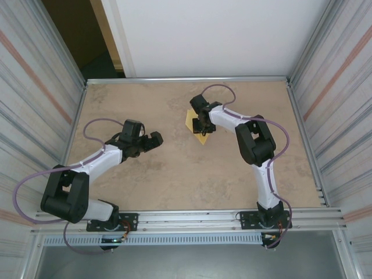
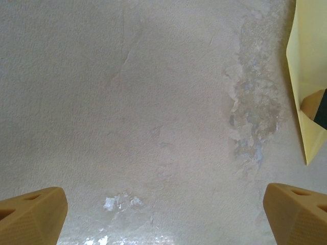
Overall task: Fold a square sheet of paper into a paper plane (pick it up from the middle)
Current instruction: Move the paper plane to the top-center of the table.
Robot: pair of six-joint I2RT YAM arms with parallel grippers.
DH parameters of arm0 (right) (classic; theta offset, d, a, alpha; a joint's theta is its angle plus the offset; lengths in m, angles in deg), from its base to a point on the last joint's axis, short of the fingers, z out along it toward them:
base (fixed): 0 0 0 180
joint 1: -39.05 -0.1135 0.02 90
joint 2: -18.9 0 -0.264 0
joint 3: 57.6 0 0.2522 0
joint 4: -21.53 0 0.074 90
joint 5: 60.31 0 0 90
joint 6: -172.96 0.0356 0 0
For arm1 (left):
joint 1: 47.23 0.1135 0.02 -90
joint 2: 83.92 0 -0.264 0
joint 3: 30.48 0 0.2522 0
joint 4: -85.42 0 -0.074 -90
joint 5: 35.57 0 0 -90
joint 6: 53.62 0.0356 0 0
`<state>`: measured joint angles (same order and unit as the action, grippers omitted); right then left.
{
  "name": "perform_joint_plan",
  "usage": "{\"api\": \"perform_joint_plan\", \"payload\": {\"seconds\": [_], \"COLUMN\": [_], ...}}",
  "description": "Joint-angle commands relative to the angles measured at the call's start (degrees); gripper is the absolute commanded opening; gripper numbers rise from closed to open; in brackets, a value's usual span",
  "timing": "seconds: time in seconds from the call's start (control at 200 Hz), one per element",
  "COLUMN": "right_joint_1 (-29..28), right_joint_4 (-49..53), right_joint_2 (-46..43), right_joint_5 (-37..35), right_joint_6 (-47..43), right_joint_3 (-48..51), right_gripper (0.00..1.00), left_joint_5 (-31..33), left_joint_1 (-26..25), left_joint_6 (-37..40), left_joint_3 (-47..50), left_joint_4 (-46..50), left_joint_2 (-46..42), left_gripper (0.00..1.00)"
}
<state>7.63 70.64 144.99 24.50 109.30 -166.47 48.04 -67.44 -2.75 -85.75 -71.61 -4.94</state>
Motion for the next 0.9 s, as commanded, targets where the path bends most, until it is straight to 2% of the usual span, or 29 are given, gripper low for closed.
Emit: {"api": "perform_joint_plan", "payload": {"seconds": [0.0, 0.356, 0.717, 0.892], "right_joint_1": [1.2, 1.4, 1.6, 1.7], "right_joint_4": [2.6, 3.4, 2.3, 2.7], "right_joint_2": [4.7, 7.2, 2.4, 4.0], "right_joint_5": [-1.4, -0.5, 1.7, 1.1], "right_joint_6": [1.2, 2.6, 3.8, 4.5], "right_joint_3": [-0.6, -4.2, -6.0, -6.2], "right_gripper": [0.45, 0.45, 0.45, 0.45], "left_joint_5": [-0.7, -0.8, -0.7, -0.8], "left_joint_1": [0.3, 0.3, 0.3, 0.3], "left_joint_6": [1.3, 1.1, 1.3, 1.3], "left_joint_3": [0.1, -0.3, -1.3, -1.1], "left_joint_4": [0.4, 0.9, 1.9, 1.9], "left_joint_2": [-0.1, 0.3, -0.7, -0.7], "left_gripper": [0.99, 0.99, 0.99, 0.99]}}
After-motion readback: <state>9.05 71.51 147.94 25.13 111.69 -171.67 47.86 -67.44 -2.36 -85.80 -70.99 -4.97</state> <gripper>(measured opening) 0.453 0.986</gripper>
